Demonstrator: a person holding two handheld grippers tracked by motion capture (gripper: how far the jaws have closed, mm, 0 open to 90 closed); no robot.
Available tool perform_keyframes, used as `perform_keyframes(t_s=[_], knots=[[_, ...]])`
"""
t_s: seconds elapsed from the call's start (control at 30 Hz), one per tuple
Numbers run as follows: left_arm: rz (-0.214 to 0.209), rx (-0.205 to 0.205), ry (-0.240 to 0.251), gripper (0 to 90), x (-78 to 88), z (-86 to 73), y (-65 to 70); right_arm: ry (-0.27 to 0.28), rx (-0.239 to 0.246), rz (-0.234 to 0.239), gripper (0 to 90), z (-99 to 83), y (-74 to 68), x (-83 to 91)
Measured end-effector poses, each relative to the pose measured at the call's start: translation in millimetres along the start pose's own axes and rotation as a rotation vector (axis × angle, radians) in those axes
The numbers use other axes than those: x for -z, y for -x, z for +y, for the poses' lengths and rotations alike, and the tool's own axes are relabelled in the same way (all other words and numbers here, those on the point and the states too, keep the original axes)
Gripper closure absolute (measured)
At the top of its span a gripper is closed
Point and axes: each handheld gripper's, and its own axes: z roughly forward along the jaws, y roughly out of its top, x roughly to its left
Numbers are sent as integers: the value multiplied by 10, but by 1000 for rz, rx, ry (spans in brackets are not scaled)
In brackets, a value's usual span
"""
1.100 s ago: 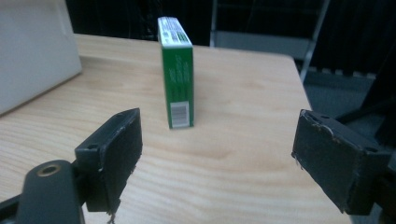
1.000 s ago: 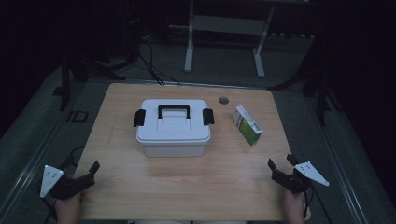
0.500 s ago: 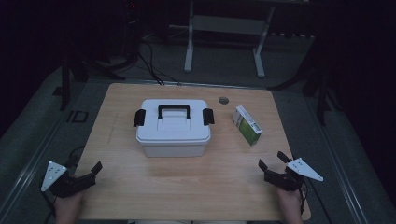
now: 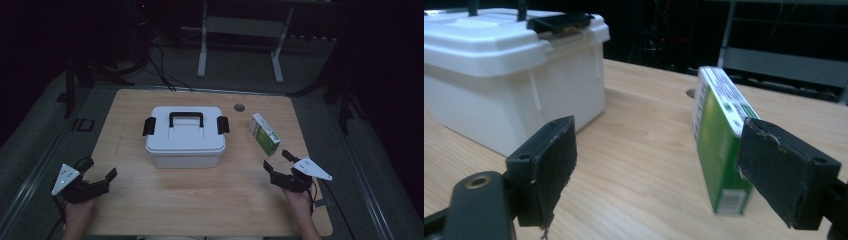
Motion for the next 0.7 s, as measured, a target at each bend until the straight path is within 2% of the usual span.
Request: perform_keyframes(t_s=[0.03,0.17,0.27,0.33,0.4,0.43,0.47,0.5,0.53,0.63,0.67,0.7], knots=[[-10,-3,-3,56,-27,10,10,1,3,15,178,20,-15,-28],[-26,-22,-34,57,-157,36,55,8,11,53,205,80,-83,-151],[-49,-31,-61,72,-254,49,82,0,35,76,280,105,-126,-247],[-48,-39,-83,147,-317,58,106,-12,47,86,340,112,-143,-316],[-71,-42,-109,153,-383,66,115,-20,50,95,393,116,-152,-385],[-71,-42,-109,194,-383,66,115,-20,50,95,393,116,-152,-385],[-91,-54,-129,194,-439,74,133,-24,47,106,439,117,-155,-416],[-93,-55,-135,235,-461,78,140,-32,51,111,486,117,-173,-477],[-111,-54,-144,322,-485,86,140,-40,51,125,540,111,-182,-534],[-131,-59,-155,375,-547,107,152,-50,57,126,585,101,-196,-593],[-143,-56,-159,443,-570,116,152,-56,57,135,612,95,-201,-626],[-145,-56,-166,512,-600,126,159,-70,59,140,676,76,-219,-700]])
